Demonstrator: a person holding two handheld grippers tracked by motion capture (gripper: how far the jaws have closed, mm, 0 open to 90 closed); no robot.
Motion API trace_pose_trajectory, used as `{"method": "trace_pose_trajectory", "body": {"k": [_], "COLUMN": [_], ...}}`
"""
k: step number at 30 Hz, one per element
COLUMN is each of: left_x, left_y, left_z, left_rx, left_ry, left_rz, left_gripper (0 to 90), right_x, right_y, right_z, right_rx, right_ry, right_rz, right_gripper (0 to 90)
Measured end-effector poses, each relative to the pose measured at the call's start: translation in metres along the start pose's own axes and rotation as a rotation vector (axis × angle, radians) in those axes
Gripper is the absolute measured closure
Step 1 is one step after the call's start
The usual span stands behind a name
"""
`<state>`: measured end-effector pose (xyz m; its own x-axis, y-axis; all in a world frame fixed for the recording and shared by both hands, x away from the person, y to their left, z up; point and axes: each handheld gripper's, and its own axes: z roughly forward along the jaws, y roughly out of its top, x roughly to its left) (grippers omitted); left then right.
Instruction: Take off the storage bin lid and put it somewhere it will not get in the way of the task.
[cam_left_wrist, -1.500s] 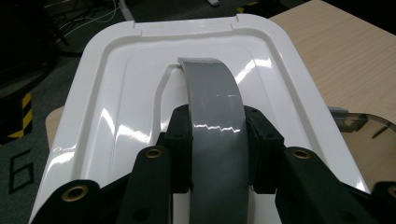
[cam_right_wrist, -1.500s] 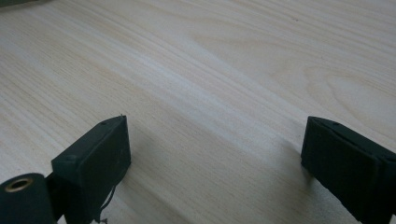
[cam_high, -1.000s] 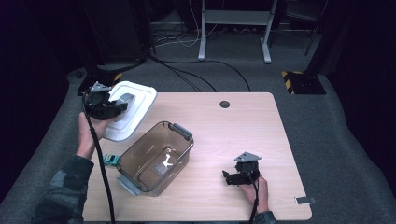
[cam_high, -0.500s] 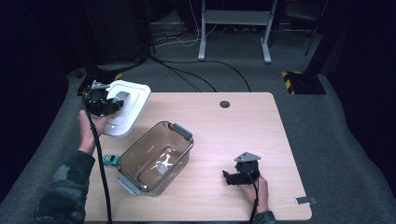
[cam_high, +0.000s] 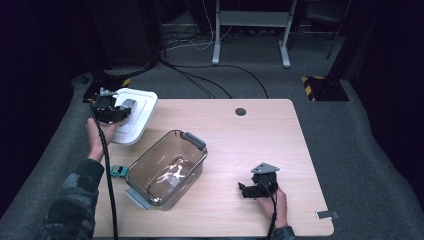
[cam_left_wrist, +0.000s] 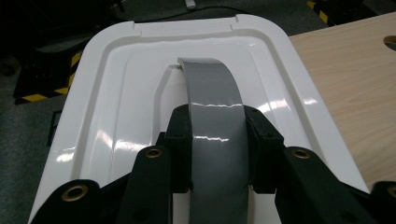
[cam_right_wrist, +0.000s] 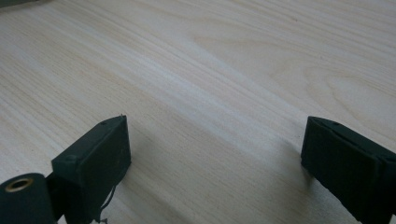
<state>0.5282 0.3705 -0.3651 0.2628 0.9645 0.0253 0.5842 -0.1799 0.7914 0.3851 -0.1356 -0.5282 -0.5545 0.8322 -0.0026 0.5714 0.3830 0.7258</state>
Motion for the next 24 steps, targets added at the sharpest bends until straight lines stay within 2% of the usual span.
{"method": "trace_pose_trajectory", "body": {"k": [11, 19, 20, 24], "left_x": [0.010, 0.017, 0.018, 0.019], "left_y": [-0.013, -0.026, -0.030, -0.036], "left_z": [0.021, 0.034, 0.037, 0.044], "left_rx": [0.021, 0.036, 0.038, 0.056], "left_ry": [0.001, -0.013, -0.017, -0.021], "left_rz": [-0.035, -0.065, -0.078, -0.085], "left_gripper": [66.6, 66.7, 66.6, 66.6], "right_x": [0.000, 0.000, 0.000, 0.000], "right_y": [0.000, 0.000, 0.000, 0.000], "right_z": [0.000, 0.000, 0.000, 0.000], "right_rx": [0.000, 0.000, 0.000, 0.000], "right_ry": [0.000, 0.000, 0.000, 0.000], "right_rz": [0.000, 0.000, 0.000, 0.000], "right_gripper": [7.4, 7.4, 7.4, 7.4]}}
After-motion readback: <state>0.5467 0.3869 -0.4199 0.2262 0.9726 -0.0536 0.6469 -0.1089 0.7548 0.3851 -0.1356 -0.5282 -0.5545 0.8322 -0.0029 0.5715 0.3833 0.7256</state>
